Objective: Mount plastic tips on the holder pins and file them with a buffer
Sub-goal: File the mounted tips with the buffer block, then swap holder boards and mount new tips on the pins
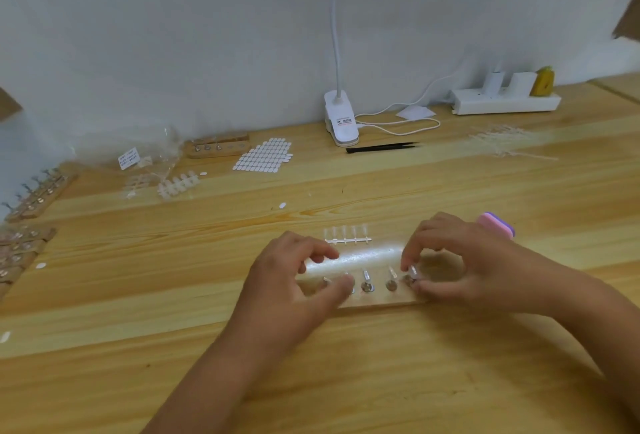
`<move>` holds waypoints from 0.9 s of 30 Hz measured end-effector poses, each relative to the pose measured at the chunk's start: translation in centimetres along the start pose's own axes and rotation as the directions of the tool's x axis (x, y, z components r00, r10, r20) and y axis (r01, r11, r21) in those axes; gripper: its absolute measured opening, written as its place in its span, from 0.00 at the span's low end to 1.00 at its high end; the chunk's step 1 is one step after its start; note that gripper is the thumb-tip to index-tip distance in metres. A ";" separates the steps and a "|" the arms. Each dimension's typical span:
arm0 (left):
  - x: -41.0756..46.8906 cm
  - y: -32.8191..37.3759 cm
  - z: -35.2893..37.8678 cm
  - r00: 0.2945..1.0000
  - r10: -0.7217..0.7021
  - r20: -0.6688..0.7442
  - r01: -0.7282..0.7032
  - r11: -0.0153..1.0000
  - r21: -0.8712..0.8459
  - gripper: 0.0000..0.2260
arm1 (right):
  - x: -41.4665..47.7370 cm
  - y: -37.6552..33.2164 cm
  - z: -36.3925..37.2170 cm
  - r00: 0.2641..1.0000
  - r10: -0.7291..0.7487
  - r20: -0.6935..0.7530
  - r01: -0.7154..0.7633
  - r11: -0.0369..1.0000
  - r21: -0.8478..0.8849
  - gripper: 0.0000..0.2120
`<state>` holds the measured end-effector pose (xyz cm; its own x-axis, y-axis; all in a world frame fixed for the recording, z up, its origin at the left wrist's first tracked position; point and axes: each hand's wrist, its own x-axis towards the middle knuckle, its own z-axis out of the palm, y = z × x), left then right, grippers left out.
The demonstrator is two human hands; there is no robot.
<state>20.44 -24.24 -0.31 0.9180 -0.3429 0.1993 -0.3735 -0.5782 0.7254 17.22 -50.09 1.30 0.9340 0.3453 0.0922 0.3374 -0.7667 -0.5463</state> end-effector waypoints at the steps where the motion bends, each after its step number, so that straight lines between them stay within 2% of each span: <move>1: 0.0 -0.2 0.0 0.998 0.001 0.055 -0.004 0.998 0.057 0.17 | -0.1 -0.1 -0.1 1.000 0.019 0.017 -0.019 1.000 -0.003 0.11; 3: 0.0 -0.5 0.2 0.990 0.033 0.138 -0.062 0.976 0.208 0.20 | -0.3 -0.1 -0.2 0.997 0.056 0.060 -0.055 0.998 -0.019 0.16; 5: 0.1 -0.6 0.4 0.983 0.053 0.174 -0.101 0.955 0.280 0.20 | -0.3 0.1 -0.1 0.993 0.051 0.104 -0.035 0.989 -0.145 0.17; 8: 0.2 -1.1 0.5 0.986 0.064 0.154 -0.100 0.966 0.239 0.18 | -0.2 0.0 0.1 0.991 0.091 0.098 -0.071 0.978 -0.196 0.14; 11: 0.2 -0.8 0.7 0.983 0.128 0.129 -0.153 0.966 0.209 0.17 | -0.7 -0.1 0.1 0.985 0.139 0.101 -0.124 0.982 -0.143 0.14; 15: 1.2 0.5 1.1 0.970 0.245 0.012 -0.244 0.961 0.132 0.20 | -1.9 0.3 -2.2 0.990 0.127 0.060 -0.125 0.991 -0.036 0.16; 18: 2.6 1.5 1.7 0.963 0.268 0.012 -0.268 0.960 0.081 0.25 | -3.0 1.5 -4.8 0.983 0.182 -0.033 -0.183 0.983 -0.011 0.17; 20: 4.2 2.2 2.4 0.964 0.264 0.026 -0.265 0.963 0.056 0.25 | -3.8 3.2 -6.5 0.954 0.255 -0.159 -0.257 0.966 0.006 0.16; 22: 6.3 3.2 3.6 0.952 0.305 0.022 -0.306 0.949 0.072 0.22 | -4.4 5.9 -8.2 0.873 0.370 -0.317 -0.368 0.927 0.067 0.13; 23: 7.4 4.0 4.4 0.944 0.331 0.021 -0.331 0.940 0.078 0.21 | -4.7 7.8 -9.1 0.809 0.437 -0.393 -0.429 0.896 0.114 0.13; 25: 9.6 5.7 6.5 0.919 0.393 0.034 -0.394 0.914 0.090 0.19 | -4.8 11.9 -11.0 0.647 0.574 -0.502 -0.546 0.808 0.220 0.12; 27: 11.9 7.9 9.2 0.881 0.461 0.110 -0.472 0.875 0.110 0.18 | -4.5 16.2 -13.0 0.496 0.684 -0.535 -0.634 0.706 0.315 0.11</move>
<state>27.21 -39.74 1.72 0.6215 -0.6497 0.4378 -0.7745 -0.4252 0.4684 20.01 -71.12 2.82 0.7567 -0.6430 0.1179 -0.3909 -0.5896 -0.7068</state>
